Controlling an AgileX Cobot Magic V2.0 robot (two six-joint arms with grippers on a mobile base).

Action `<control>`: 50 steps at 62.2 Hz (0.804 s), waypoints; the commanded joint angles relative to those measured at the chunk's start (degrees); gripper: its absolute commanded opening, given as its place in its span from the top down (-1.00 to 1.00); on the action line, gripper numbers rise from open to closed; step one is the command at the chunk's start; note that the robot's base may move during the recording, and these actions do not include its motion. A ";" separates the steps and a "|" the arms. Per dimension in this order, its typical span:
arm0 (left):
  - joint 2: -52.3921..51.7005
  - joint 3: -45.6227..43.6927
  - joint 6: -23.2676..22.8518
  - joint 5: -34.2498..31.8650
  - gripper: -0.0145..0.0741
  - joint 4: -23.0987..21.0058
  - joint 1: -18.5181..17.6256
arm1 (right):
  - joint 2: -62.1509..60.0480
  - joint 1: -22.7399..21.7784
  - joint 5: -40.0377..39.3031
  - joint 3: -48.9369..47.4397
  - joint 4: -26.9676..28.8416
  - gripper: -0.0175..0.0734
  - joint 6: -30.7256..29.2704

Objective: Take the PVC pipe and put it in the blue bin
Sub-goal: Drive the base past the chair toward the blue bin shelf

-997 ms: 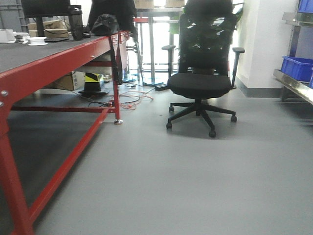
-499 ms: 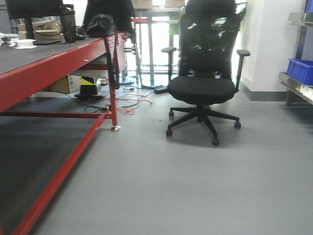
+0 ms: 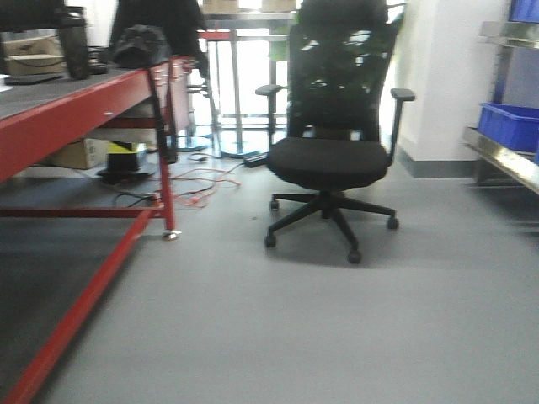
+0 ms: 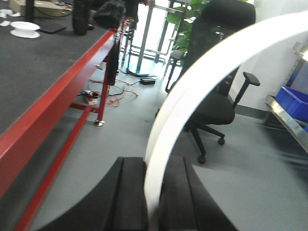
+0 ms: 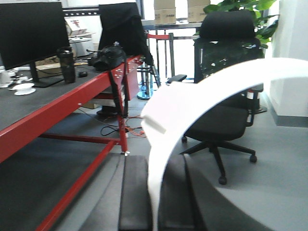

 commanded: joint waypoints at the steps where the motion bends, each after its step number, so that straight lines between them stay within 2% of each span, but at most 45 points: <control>1: -0.23 -0.24 -0.28 -1.59 0.92 -0.15 0.19 | -0.36 -0.07 -1.45 0.06 -0.64 0.98 -0.34; 50: -0.23 -0.24 -0.28 -1.59 0.92 -0.15 0.19 | -0.36 -0.07 -1.45 0.06 -0.64 0.98 -0.34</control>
